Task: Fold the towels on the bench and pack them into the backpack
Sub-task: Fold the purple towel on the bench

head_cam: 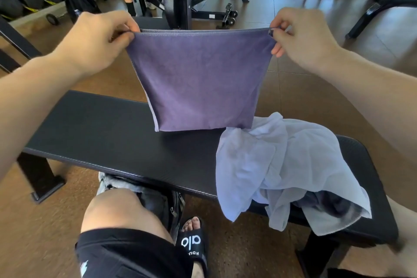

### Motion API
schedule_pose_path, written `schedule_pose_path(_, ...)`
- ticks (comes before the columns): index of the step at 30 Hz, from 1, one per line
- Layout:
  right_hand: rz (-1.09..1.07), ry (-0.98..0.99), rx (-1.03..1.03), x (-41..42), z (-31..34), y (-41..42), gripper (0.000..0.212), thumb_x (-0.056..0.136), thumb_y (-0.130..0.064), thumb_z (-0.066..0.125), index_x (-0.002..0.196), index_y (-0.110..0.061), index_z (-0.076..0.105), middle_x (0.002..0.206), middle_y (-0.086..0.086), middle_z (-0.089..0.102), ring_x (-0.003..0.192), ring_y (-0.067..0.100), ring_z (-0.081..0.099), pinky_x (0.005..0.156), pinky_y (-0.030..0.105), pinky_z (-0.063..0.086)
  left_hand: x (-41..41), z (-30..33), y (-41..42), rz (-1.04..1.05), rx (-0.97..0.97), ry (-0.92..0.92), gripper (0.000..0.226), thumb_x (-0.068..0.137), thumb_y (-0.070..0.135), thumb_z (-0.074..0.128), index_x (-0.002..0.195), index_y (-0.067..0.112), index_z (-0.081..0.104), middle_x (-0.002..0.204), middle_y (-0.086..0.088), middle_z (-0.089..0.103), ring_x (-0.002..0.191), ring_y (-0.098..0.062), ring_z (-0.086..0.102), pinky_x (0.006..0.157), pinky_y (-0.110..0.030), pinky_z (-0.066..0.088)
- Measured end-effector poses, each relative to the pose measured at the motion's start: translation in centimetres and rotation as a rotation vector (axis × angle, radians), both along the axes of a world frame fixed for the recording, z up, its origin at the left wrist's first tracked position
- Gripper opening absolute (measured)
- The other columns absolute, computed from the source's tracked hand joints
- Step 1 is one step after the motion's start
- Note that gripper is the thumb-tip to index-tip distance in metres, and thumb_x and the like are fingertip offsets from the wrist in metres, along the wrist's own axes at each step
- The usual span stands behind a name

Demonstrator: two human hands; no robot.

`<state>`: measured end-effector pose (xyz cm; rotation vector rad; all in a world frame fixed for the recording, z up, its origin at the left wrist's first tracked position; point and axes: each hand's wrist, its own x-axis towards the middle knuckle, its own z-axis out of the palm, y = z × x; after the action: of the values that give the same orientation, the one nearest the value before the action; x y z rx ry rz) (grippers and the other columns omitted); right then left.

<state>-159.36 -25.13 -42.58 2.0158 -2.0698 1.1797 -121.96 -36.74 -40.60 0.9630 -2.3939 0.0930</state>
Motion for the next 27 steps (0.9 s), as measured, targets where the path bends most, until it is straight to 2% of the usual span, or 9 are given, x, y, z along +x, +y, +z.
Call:
schedule_pose_path(5,-0.041,-0.107,-0.114,0.9,1.3,-0.9,0.014,0.096,-0.012,0.049,0.098,-0.008,0.062,0.086,0.015,0.063,0.050,0.010,0.067,0.043,0.030,0.050,1.0,0.6,-0.2,0.002,-0.073,0.003,0.017,0.099,0.008,0.054,0.114,0.008,0.062,0.105,-0.017,0.072,0.092,-0.036,0.066,0.085,-0.039,0.049)
schedule_pose_path(7,-0.056,-0.165,-0.185,1.2,2.1,-1.5,0.014,0.095,-0.011,0.048,0.098,-0.007,0.062,0.091,0.016,0.062,0.049,0.012,0.067,0.042,0.031,0.049,1.4,1.4,-0.4,0.013,-0.100,0.063,0.017,0.099,0.011,0.055,0.114,0.010,0.064,0.107,-0.015,0.072,0.093,-0.027,0.066,0.089,-0.035,0.050)
schedule_pose_path(10,-0.017,-0.175,-0.140,1.9,1.8,-2.3,0.016,0.094,-0.004,0.047,0.100,0.000,0.061,0.098,0.022,0.061,0.058,0.009,0.070,0.055,0.034,0.058,2.0,1.6,-0.8,0.045,-0.098,0.054,0.015,0.098,0.011,0.059,0.111,0.011,0.066,0.104,-0.013,0.072,0.084,-0.014,0.060,0.087,-0.030,0.048)
schedule_pose_path(12,-0.004,-0.161,-0.104,2.2,1.1,-2.8,0.013,0.094,-0.004,0.049,0.098,-0.004,0.061,0.100,0.021,0.063,0.063,0.006,0.071,0.060,0.027,0.059,2.7,1.1,-1.1,0.054,-0.087,0.046,0.013,0.096,0.012,0.061,0.107,0.012,0.067,0.100,-0.010,0.072,0.075,0.005,0.056,0.081,-0.023,0.045)
schedule_pose_path(14,0.000,-0.168,-0.095,2.6,0.5,-3.2,0.013,0.094,-0.005,0.050,0.095,-0.013,0.060,0.095,0.018,0.064,0.066,0.007,0.072,0.064,0.027,0.059,3.3,0.5,-1.3,0.063,-0.079,0.051,0.012,0.094,0.012,0.062,0.105,0.012,0.068,0.097,-0.008,0.072,0.072,0.013,0.053,0.077,-0.021,0.042)
schedule_pose_path(19,0.023,-0.132,-0.073,3.6,-0.7,-4.9,0.013,0.095,-0.007,0.049,0.094,-0.018,0.055,0.075,-0.001,0.061,0.073,0.015,0.073,0.075,0.040,0.060,4.1,-0.3,-1.6,0.125,-0.068,0.015,0.012,0.094,0.008,0.063,0.105,0.009,0.064,0.095,-0.016,0.073,0.078,-0.020,0.061,0.083,-0.030,0.046)
schedule_pose_path(22,0.054,-0.135,-0.051,4.5,-1.2,-6.3,0.012,0.097,-0.007,0.049,0.094,-0.018,0.053,0.086,0.004,0.062,0.077,0.018,0.073,0.078,0.041,0.060,4.7,-0.7,-2.8,0.196,-0.057,-0.007,0.018,0.094,0.010,0.061,0.112,0.012,0.057,0.099,-0.019,0.072,0.088,-0.037,0.067,0.084,-0.045,0.052)
schedule_pose_path(24,0.069,-0.133,-0.021,5.1,-1.4,-7.5,0.012,0.097,-0.006,0.048,0.094,-0.016,0.053,0.090,0.010,0.063,0.078,0.019,0.073,0.078,0.040,0.059,5.0,-1.0,-3.9,0.252,-0.078,-0.084,0.024,0.096,0.012,0.056,0.119,0.014,0.060,0.104,-0.020,0.072,0.096,-0.042,0.066,0.085,-0.051,0.053)
schedule_pose_path(27,0.057,-0.156,0.011,5.9,-2.0,-9.8,0.012,0.096,-0.004,0.048,0.093,-0.013,0.055,0.080,0.005,0.061,0.074,0.019,0.072,0.078,0.046,0.058,4.6,-1.2,-6.2,0.359,-0.038,-0.131,0.025,0.095,0.015,0.052,0.114,0.016,0.068,0.106,-0.020,0.072,0.100,-0.045,0.062,0.084,-0.054,0.053)
